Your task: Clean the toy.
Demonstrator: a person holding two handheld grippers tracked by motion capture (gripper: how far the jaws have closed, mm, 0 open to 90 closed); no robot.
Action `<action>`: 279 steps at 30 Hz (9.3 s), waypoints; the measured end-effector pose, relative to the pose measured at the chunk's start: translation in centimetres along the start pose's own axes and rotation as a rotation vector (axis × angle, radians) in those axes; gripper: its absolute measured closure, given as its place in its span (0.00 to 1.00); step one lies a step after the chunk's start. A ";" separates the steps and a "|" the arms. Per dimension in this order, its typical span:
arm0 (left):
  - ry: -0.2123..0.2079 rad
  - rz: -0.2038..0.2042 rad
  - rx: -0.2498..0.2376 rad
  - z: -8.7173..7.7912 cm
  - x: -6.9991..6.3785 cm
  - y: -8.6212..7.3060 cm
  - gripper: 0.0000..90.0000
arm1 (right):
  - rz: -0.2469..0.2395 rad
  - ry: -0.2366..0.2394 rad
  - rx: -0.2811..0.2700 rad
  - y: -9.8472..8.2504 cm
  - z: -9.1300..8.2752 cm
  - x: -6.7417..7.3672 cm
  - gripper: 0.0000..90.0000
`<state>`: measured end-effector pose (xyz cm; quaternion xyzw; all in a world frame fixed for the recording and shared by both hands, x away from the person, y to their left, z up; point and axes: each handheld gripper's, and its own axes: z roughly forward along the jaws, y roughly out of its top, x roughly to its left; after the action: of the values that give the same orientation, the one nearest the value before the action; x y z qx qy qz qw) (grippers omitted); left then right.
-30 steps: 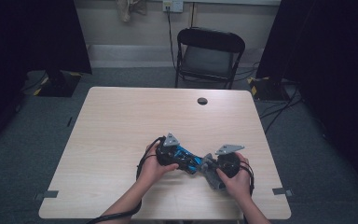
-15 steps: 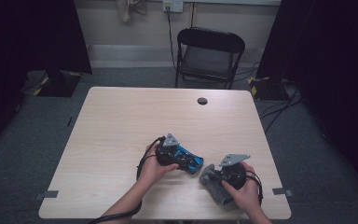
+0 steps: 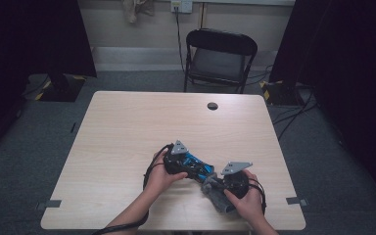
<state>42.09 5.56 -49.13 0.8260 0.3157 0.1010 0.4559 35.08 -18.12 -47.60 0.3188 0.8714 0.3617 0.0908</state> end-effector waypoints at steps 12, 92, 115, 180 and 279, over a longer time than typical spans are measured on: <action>0.004 0.003 -0.012 -0.1 0.1 -0.2 0.13 | 0.023 -0.040 -0.014 0.1 0.2 -1.6 0.89; -0.060 0.045 0.031 -1.8 -0.7 0.4 0.18 | 0.115 -0.167 -0.045 0.8 -3.0 -6.3 0.79; -0.024 0.079 0.025 -0.7 -0.7 -0.1 0.16 | 0.078 0.061 0.058 3.7 2.9 -7.9 0.79; -0.008 0.068 -0.049 -0.9 -0.7 -1.2 0.16 | 0.143 -0.056 0.062 10.1 7.9 -6.8 0.79; -0.011 0.068 -0.057 -1.2 -0.4 -1.4 0.20 | 0.062 0.008 0.121 4.4 2.4 -7.8 0.79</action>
<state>40.58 6.67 -49.55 0.8236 0.2821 0.1207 0.4771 44.30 -19.21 -46.86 0.3491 0.8817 0.3123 0.0565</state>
